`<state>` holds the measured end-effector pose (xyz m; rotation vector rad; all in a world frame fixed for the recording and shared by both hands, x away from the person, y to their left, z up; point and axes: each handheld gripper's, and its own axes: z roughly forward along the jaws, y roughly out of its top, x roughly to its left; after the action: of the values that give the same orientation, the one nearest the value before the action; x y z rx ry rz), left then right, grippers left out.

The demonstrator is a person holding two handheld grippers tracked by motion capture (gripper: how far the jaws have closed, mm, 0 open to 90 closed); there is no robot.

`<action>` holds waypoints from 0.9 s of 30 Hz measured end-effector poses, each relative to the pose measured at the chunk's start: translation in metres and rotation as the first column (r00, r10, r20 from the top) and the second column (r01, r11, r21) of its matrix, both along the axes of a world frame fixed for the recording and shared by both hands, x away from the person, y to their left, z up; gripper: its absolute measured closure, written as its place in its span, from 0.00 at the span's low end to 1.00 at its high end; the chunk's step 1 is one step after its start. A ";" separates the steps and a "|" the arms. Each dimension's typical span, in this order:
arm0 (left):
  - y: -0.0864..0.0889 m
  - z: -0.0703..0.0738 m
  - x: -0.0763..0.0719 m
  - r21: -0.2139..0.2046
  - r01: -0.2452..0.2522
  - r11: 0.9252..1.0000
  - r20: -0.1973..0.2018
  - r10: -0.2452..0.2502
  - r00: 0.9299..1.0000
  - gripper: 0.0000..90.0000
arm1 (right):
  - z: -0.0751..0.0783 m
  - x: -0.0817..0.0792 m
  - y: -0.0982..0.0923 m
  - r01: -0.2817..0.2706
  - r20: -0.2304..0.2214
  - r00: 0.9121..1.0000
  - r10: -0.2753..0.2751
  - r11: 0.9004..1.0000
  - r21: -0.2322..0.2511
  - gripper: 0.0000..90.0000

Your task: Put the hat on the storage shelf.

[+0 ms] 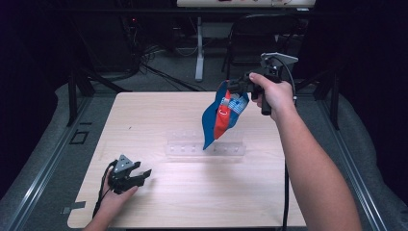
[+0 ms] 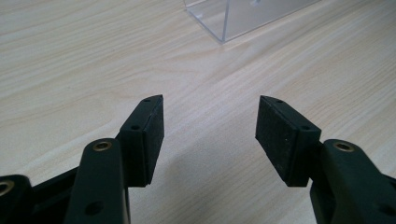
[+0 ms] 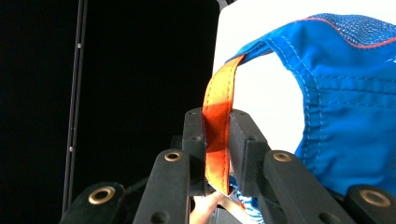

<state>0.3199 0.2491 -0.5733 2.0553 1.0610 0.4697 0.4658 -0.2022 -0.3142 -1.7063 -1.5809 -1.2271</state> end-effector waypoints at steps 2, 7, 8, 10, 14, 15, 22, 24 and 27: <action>0.000 0.000 0.000 0.000 0.000 1.000 0.001 0.000 1.000 0.47 | 0.000 0.000 0.002 -0.002 0.000 1.000 0.002 1.000 0.001 0.86; 0.001 0.000 0.000 -0.003 -0.005 1.000 0.007 0.005 1.000 0.47 | -0.003 0.001 0.007 -0.011 -0.001 1.000 0.011 1.000 0.001 0.86; 0.001 0.000 0.000 -0.002 -0.004 1.000 0.008 0.004 1.000 0.47 | -0.003 0.001 0.007 -0.012 -0.001 1.000 0.012 1.000 0.000 0.86; 0.001 0.000 0.000 -0.001 -0.003 1.000 0.007 0.003 1.000 0.47 | -0.006 0.002 0.008 -0.012 -0.003 1.000 0.012 1.000 0.004 0.86; 0.001 0.000 0.000 0.001 -0.003 1.000 0.001 0.003 1.000 0.47 | -0.012 0.002 0.010 -0.018 -0.012 1.000 0.018 1.000 0.008 0.86; 0.001 -0.001 0.000 -0.002 -0.006 1.000 0.005 0.006 1.000 0.47 | -0.014 0.002 0.010 -0.023 -0.012 1.000 0.023 1.000 0.007 0.86; 0.001 -0.001 0.001 -0.002 -0.007 1.000 0.005 0.007 1.000 0.47 | -0.021 0.003 0.016 -0.033 -0.019 0.999 0.033 0.999 0.010 0.86; 0.002 0.000 0.001 -0.002 -0.004 1.000 -0.001 0.004 1.000 0.47 | -0.023 0.003 0.017 -0.040 -0.024 0.999 0.040 0.999 0.004 0.86; 0.002 0.000 0.001 0.000 -0.002 1.000 0.000 0.002 1.000 0.47 | -0.027 0.003 0.019 -0.040 -0.031 0.999 0.040 0.999 -0.005 0.86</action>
<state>0.3207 0.2514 -0.5736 2.0540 1.0635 0.4706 0.4693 -0.1835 -0.3416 -1.6808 -1.5939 -1.1731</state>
